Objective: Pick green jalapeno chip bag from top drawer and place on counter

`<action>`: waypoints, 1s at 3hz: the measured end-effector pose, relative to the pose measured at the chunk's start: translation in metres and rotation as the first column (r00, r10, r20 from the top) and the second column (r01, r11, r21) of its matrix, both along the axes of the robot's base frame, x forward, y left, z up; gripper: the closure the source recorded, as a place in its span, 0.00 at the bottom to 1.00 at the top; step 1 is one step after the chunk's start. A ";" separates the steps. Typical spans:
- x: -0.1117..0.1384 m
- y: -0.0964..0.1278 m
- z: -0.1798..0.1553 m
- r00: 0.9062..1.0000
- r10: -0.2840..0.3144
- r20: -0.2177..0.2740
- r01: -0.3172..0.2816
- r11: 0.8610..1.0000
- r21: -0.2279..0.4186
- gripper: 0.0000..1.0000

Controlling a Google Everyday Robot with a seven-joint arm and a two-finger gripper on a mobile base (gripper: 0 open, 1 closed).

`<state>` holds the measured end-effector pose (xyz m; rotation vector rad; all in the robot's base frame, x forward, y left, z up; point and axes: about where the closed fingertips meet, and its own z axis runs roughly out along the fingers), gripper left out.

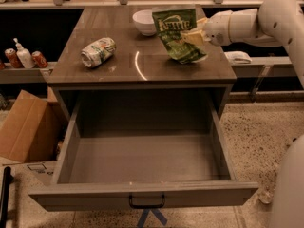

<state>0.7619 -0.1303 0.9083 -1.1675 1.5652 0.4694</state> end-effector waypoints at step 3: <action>0.018 0.009 -0.026 0.998 -0.008 -0.066 0.009 1.000 0.021 0.14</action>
Offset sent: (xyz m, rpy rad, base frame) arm 0.0227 0.0016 -0.0308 0.0167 0.0827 -0.0275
